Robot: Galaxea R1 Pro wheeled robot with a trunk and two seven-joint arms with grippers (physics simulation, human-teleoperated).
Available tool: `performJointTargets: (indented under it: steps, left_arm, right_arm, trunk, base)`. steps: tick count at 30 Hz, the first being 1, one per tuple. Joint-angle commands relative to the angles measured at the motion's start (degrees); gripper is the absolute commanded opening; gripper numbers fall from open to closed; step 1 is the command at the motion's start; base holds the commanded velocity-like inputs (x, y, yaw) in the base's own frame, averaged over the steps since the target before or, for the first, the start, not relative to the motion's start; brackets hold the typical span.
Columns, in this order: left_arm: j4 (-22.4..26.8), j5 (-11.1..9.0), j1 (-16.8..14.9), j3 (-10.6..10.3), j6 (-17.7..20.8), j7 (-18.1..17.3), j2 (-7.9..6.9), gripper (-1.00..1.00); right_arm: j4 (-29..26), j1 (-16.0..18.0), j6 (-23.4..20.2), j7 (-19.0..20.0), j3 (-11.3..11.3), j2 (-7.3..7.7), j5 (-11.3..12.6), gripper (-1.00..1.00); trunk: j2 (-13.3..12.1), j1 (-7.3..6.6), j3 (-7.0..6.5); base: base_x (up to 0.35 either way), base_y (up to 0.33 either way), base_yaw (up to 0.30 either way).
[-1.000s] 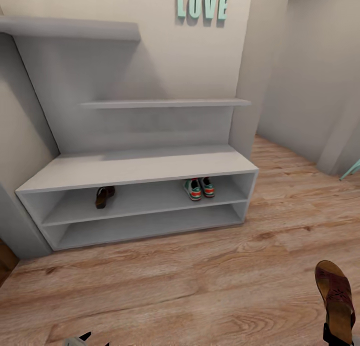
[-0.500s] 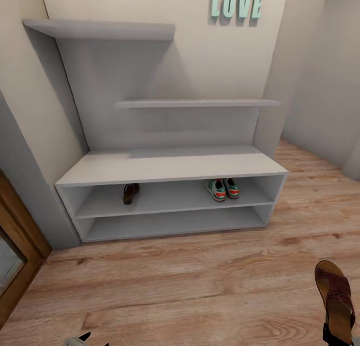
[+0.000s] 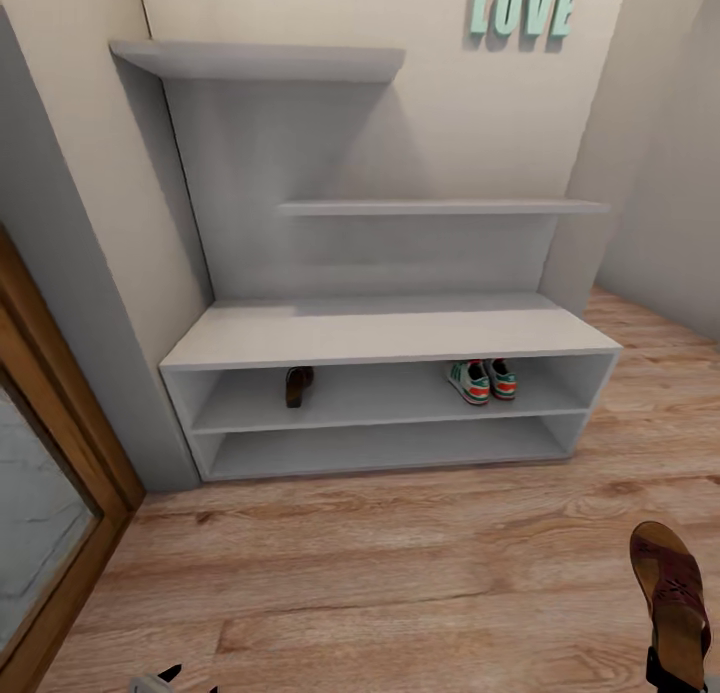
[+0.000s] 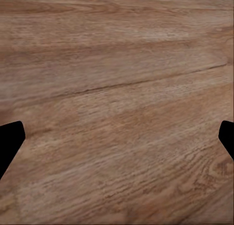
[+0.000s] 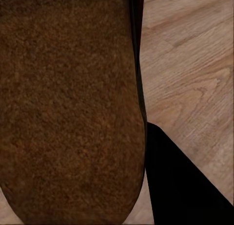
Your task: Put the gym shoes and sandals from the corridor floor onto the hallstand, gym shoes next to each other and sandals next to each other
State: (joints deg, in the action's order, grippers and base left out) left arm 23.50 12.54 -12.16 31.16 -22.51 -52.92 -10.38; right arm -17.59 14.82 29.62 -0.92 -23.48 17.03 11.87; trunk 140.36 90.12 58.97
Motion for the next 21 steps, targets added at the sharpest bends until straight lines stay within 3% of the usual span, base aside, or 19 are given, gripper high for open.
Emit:
performJointTargets:
  steps: [1, 6, 10, 14, 21]
  left_arm:
    - [0.0, 0.6, -0.1, 0.5, -0.2, -0.2, 0.07, 1.0]
    - [0.1, 0.6, -0.1, 0.5, -0.2, -0.2, 0.09, 1.0]
    - [0.0, 0.6, -0.1, 0.4, -0.2, -0.2, 0.1, 1.0]
    - [0.0, 0.6, -0.1, 0.5, -0.2, -0.2, 0.05, 1.0]
    - [0.1, 0.6, -0.1, 0.5, 0.0, -0.2, 0.09, 1.0]
  right_arm:
    - [0.0, 0.0, 0.2, 0.0, 0.1, 0.02, 0.4, -1.0]
    - [0.0, 0.0, 0.2, 0.0, 0.1, 0.01, 0.5, -1.0]
    - [0.0, 0.0, 0.2, 0.0, 0.1, -0.29, 0.5, -1.0]
    - [0.0, 0.0, 0.2, 0.0, 0.1, -0.99, 0.5, -1.0]
    - [-0.1, 0.0, 0.2, -0.1, 0.1, -1.27, 0.6, -1.0]
  trunk:
    - [0.0, -0.01, 0.05]
    - [0.0, -0.01, 0.05]
    - [0.0, -0.01, 0.05]
    - [0.0, -0.01, 0.05]
    - [0.0, -0.01, 0.05]
  base:
    - [0.0, 0.174, 0.0]
    - [0.0, 0.057, 0.004]
    - [-0.03, 0.003, 0.225]
    - [-0.159, 0.036, 0.231]
    - [-0.164, 0.124, 0.05]
